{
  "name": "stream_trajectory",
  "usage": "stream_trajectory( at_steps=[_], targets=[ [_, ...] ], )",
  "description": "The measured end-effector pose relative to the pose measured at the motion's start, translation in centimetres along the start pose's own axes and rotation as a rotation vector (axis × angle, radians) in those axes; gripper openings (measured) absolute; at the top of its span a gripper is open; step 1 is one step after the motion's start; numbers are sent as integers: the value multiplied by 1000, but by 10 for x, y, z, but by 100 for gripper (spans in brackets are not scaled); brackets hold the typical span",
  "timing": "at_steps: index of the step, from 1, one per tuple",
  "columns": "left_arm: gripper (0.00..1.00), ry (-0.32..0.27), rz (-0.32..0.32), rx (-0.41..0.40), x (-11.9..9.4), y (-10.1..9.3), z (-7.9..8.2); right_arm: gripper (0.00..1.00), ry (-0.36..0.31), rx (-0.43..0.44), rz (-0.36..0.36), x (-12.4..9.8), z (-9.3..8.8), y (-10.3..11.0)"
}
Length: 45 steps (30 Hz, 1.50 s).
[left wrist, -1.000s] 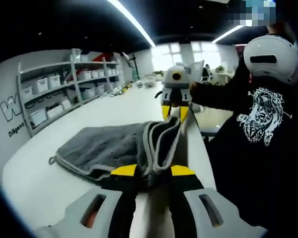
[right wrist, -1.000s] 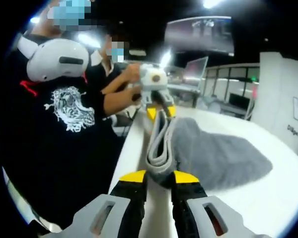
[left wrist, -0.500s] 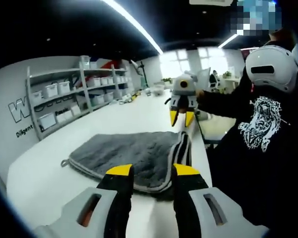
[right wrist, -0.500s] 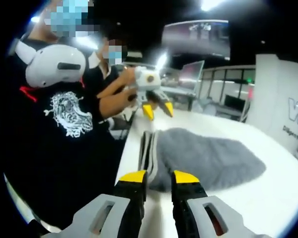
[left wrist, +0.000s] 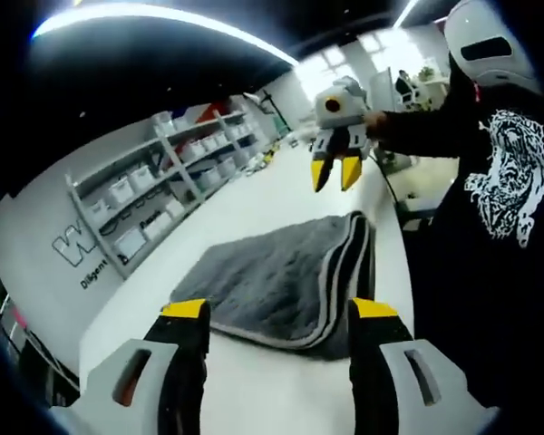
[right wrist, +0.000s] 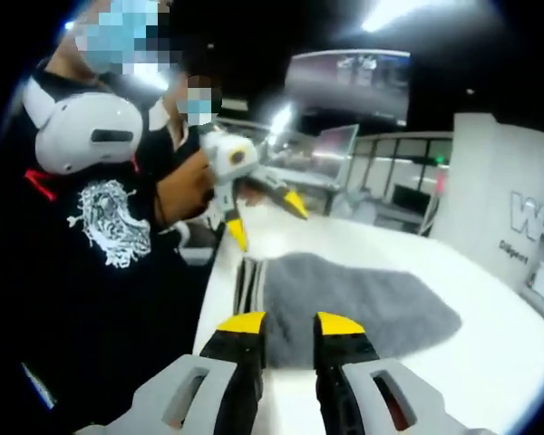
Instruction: Open the folded towel by lifting each exposed corner and separating the folded layers until the towel lies flat within the target outline without major curled edges
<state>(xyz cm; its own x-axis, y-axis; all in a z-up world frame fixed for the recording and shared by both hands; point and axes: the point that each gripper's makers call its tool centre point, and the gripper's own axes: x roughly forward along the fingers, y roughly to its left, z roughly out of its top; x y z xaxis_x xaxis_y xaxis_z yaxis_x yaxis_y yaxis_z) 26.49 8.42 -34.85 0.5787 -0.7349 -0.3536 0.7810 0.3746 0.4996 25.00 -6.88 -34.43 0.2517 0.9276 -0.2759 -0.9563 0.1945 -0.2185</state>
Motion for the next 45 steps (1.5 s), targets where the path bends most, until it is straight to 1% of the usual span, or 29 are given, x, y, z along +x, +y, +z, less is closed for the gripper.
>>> stream_trajectory(
  at_steps=[2, 3, 4, 5, 6, 7, 8, 10, 12, 14, 16, 18, 20, 23, 27, 29, 31, 33, 34, 35, 36, 37, 38, 39, 40, 41, 43, 44, 45],
  targets=[
    [70, 21, 25, 9, -2, 3, -1, 16, -13, -7, -18, -2, 6, -3],
    [75, 25, 50, 8, -3, 7, -1, 18, -12, -12, -28, -2, 7, -4],
    [81, 27, 97, -10, -5, 14, -1, 29, -1, -19, -54, -3, 7, -9],
    [90, 28, 127, -21, -5, 19, 0, 48, -3, -10, -117, -4, 9, -19],
    [100, 32, 168, -37, -6, 26, -1, 72, -6, -2, -183, -6, 11, -30],
    [98, 34, 202, -55, -9, 32, -1, 100, -12, -7, -219, -6, 14, -36],
    [100, 38, 255, -105, -12, 41, -3, 93, -6, -42, -309, -17, 18, -51],
    [100, 23, 312, -172, -19, 53, -4, 99, -59, 3, -369, -29, 28, -56],
    [100, -7, 325, -227, -22, 57, -3, 100, -109, 33, -388, -39, 39, -62],
    [100, -58, 318, -312, -26, 59, 1, 100, -121, 28, -393, -46, 44, -62],
    [100, -138, 280, -436, -29, 57, 10, 100, -110, 25, -412, -50, 47, -64],
    [100, -197, 253, -538, -29, 56, 17, 100, -104, 6, -425, -52, 53, -65],
    [100, -229, 253, -602, -28, 58, 19, 100, -109, -12, -433, -55, 63, -66],
    [100, -241, 275, -687, -24, 62, 14, 100, -120, -48, -448, -59, 83, -70],
    [100, -265, 276, -876, -17, 61, 4, 100, -121, -106, -473, -65, 110, -76],
    [100, -260, 276, -962, -14, 59, -4, 100, -107, -138, -486, -69, 123, -81],
    [100, -258, 301, -1044, -10, 59, -14, 100, -81, -172, -522, -74, 134, -92],
    [100, -241, 353, -1082, -7, 55, -23, 100, -54, -210, -560, -79, 150, -105],
    [99, -238, 369, -1084, -5, 52, -22, 100, -51, -223, -568, -81, 158, -108],
    [98, -254, 399, -1116, -6, 49, -18, 100, -44, -235, -576, -83, 165, -113],
    [96, -275, 403, -1139, -7, 49, -13, 100, -38, -251, -588, -85, 172, -117],
    [95, -352, 372, -1217, -7, 43, 5, 100, -37, -266, -595, -85, 179, -121],
    [95, -375, 356, -1239, -8, 41, 12, 100, -36, -272, -597, -85, 183, -123],
    [95, -458, 264, -1342, -8, 30, 36, 100, -31, -278, -599, -83, 190, -126],
    [95, -499, 175, -1428, -8, 19, 51, 100, -28, -282, -598, -82, 194, -126],
    [95, -523, 119, -1492, -8, 10, 61, 100, -24, -287, -593, -79, 197, -124],
    [95, -508, 111, -1520, -7, 4, 62, 100, -23, -302, -577, -74, 200, -120],
    [93, -480, 114, -1552, -5, -3, 62, 100, -26, -315, -567, -68, 204, -115],
    [92, -473, 106, -1582, -4, -7, 62, 100, -27, -319, -563, -65, 206, -113]
  ],
)
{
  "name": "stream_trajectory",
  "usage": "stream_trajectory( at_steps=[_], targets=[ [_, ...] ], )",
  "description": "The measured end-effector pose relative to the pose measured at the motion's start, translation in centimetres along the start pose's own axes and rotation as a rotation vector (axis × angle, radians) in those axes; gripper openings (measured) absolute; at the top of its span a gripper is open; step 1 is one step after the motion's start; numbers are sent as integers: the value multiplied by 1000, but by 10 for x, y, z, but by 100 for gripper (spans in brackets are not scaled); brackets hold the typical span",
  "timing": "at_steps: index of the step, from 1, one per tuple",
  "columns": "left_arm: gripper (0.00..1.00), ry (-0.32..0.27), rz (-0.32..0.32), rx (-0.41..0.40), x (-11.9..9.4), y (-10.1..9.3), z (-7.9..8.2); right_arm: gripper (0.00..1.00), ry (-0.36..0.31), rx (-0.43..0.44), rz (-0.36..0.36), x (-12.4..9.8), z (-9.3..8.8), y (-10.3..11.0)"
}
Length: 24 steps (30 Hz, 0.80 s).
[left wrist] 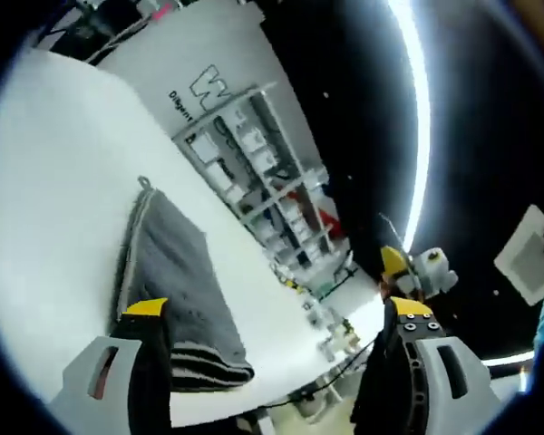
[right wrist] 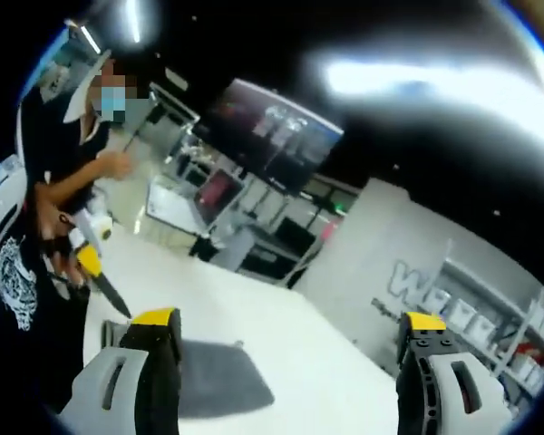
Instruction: Open the folded towel by lifting each exposed corner and separating the folded layers until the towel lies flat within the target outline without major curled edges
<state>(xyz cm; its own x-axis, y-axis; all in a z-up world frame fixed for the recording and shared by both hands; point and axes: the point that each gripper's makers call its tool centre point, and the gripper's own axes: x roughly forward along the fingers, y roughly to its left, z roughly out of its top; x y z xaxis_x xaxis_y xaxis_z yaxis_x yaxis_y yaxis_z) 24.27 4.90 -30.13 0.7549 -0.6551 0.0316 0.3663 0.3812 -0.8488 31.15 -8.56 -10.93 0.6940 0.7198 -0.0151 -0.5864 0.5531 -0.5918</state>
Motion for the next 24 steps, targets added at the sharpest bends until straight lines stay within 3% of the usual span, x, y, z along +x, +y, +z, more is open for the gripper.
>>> stream_trajectory(
  at_steps=[7, 12, 16, 21, 24],
  targets=[
    [89, 83, 16, -78, -7, 1, -27, 100, 11, -11, 15, 5, 9, 9],
    [87, 100, 40, -141, -4, 15, -44, 100, -1, -7, 14, 5, 18, 9],
    [85, 45, 19, -166, 0, 12, -35, 100, 13, -20, 32, 10, 15, 14],
    [92, 34, 63, -155, 1, 19, -32, 100, 29, -12, 45, 22, 9, 12],
    [91, 2, 85, -169, -3, 25, -24, 100, 32, -5, 62, 32, 7, 15]
  ],
)
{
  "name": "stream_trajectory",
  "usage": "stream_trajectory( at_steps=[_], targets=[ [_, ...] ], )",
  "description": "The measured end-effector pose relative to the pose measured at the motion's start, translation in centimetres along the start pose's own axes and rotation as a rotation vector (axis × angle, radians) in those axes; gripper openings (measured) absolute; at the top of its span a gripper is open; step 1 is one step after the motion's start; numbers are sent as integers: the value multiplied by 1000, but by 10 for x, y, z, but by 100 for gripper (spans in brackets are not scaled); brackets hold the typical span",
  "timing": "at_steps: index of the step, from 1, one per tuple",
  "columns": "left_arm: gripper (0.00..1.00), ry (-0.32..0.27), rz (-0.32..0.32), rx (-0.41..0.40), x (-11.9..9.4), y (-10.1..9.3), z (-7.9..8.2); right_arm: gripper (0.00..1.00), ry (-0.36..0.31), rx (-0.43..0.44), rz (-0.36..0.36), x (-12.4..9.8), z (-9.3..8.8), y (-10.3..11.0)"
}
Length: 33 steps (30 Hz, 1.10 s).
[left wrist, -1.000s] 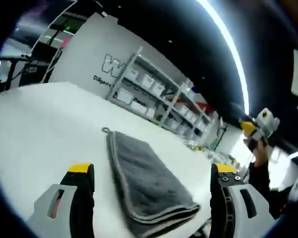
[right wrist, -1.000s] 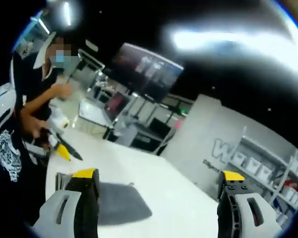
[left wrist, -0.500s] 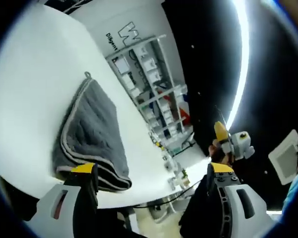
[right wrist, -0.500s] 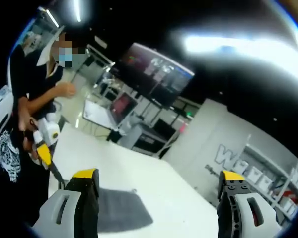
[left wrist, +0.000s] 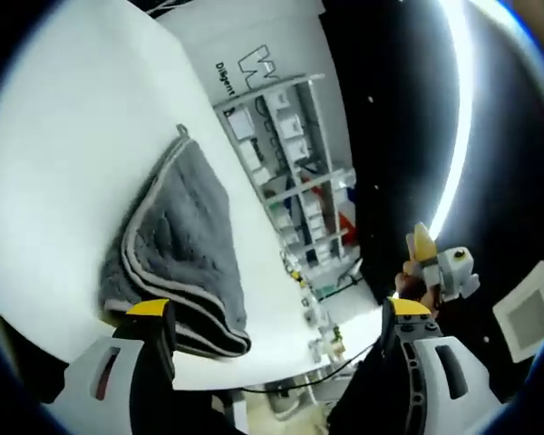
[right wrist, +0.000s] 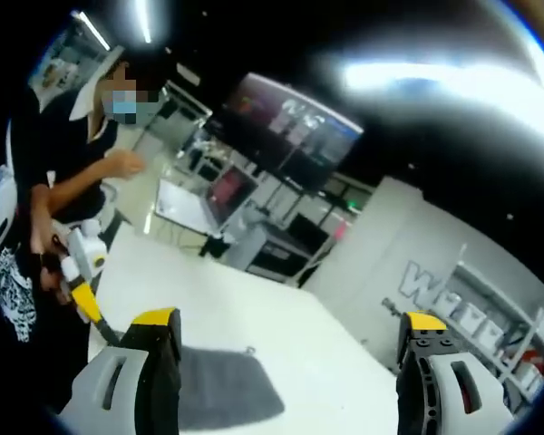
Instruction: Open the folded towel by lifting each exposed corner and separating the folded layers until the towel lies flat within the target outline without major curled edges
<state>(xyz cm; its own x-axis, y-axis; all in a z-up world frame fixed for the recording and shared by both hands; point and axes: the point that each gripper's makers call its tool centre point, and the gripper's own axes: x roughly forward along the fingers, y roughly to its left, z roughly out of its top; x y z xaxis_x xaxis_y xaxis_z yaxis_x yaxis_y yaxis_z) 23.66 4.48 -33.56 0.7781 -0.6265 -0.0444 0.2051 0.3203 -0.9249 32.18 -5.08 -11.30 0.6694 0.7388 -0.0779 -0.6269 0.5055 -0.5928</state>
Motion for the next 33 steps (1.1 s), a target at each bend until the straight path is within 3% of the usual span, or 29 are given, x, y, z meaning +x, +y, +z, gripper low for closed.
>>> stream_trajectory(
  at_steps=[3, 5, 6, 12, 16, 19, 21, 24, 26, 33],
  targets=[
    [86, -24, 18, 10, -1, 4, 6, 100, 31, 4, 22, 18, -8, 2],
    [76, -2, 15, 126, 6, 4, 2, 100, 82, 31, 2, 28, -20, -4],
    [75, 3, 59, 182, 5, 11, 1, 100, 115, 46, -6, 35, -27, -8],
    [70, -36, 131, 267, 2, 30, 11, 100, 158, 95, -1, 68, -41, -27],
    [61, -43, 155, 291, 4, 42, 19, 100, 177, 97, 18, 81, -47, -18],
    [61, -57, 159, 316, 5, 42, 23, 100, 199, 82, 47, 86, -53, -6],
    [60, -84, 152, 383, 4, 39, 30, 100, 213, 70, 57, 87, -56, -1],
    [48, -111, 143, 468, 2, 34, 36, 100, 217, 75, 64, 87, -58, 1],
    [46, -124, 143, 539, 2, 32, 36, 100, 217, 81, 63, 88, -60, 0],
    [44, -123, 126, 509, 4, 34, 35, 100, 220, 86, 76, 85, -64, 7]
  ],
)
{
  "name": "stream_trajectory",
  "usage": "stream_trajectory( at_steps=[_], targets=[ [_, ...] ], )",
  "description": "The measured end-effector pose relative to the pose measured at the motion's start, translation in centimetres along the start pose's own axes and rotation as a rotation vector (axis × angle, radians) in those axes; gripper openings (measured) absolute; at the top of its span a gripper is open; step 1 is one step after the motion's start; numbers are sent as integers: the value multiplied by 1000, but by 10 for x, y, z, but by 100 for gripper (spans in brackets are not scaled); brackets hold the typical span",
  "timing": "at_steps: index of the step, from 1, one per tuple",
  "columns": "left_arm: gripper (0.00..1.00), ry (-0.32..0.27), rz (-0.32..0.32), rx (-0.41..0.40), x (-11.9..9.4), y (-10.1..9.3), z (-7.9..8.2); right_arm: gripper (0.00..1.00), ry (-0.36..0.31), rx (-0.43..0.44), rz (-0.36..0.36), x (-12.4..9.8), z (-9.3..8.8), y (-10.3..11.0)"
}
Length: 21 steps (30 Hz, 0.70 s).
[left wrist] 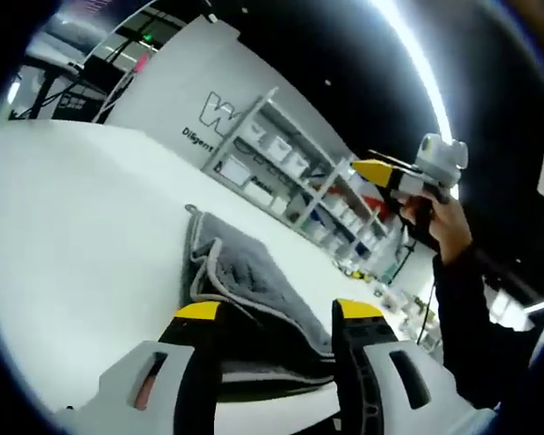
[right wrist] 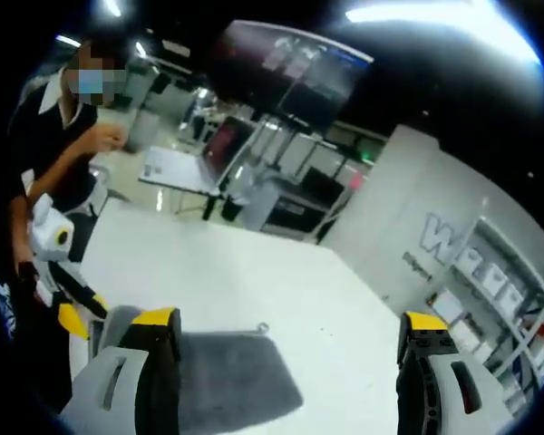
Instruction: Open the folded towel by lifting each exposed corner and separating the folded layers until the towel lies flat within the target outline without major curled edges
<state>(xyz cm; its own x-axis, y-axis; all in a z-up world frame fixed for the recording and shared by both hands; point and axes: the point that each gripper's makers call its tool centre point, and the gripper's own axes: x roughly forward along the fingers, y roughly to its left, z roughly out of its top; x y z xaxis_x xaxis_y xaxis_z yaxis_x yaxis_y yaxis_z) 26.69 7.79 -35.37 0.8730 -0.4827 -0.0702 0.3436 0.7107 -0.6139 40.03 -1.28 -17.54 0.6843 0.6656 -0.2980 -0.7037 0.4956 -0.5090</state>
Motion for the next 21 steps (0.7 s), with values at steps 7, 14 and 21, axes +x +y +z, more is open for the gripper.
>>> stream_trajectory(
  at_steps=[7, 14, 21],
  targets=[
    [22, 7, 92, -317, 5, 40, -9, 100, 2, -9, 9, -2, -2, 4],
    [4, -22, 59, -222, 4, 27, -4, 100, 6, -8, 18, 1, -6, 7],
    [3, -57, -14, -48, 4, -2, 12, 100, 62, 206, 13, 14, -18, 3]
  ],
)
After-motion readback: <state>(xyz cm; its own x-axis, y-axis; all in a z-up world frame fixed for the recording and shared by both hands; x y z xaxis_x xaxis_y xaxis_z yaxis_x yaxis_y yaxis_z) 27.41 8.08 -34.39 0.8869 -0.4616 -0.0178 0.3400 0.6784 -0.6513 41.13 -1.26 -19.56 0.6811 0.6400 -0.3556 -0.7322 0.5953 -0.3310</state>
